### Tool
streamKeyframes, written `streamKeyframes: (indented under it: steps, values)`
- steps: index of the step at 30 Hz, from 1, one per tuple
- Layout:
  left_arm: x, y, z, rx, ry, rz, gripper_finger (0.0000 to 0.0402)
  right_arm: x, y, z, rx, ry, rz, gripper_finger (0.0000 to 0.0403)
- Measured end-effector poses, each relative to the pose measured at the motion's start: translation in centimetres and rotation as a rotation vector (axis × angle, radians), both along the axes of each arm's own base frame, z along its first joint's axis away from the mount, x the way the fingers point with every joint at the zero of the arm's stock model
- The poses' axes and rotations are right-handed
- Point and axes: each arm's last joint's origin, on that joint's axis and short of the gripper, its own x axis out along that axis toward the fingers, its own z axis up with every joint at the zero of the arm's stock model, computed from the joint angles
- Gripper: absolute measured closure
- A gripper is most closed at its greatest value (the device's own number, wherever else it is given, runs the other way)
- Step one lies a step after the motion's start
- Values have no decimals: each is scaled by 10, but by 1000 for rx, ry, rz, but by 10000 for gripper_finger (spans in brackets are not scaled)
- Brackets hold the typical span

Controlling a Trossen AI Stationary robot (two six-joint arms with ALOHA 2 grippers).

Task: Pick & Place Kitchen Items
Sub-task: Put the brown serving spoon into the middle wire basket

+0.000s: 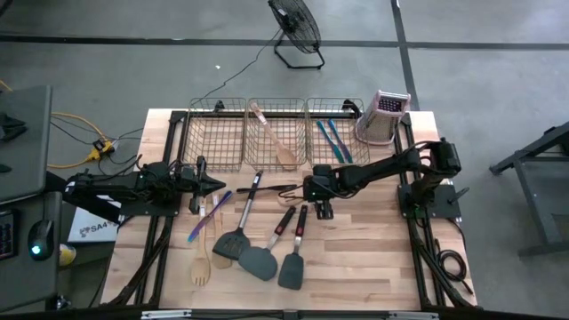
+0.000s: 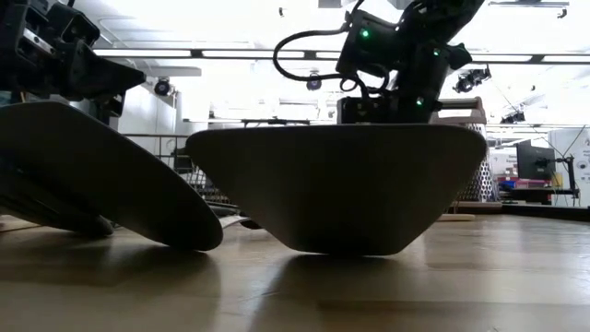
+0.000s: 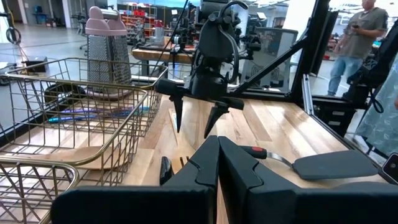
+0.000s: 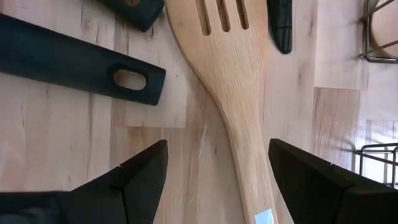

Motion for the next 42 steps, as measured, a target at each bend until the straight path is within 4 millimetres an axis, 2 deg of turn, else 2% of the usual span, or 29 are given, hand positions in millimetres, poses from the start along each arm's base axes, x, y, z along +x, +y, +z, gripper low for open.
streamKeyframes:
  steps: [16, 27, 42]
  values:
    - [0, 0, 0, 0, 0, 0, 398, 1, -2, 0, 2, -14, -5, 131]
    - [0, 0, 0, 0, 1, 0, 398, 10, -4, -16, 29, -16, -3, 131]
    - [0, 0, 0, 0, 1, 0, 398, 9, -18, -17, 91, -16, -22, 131]
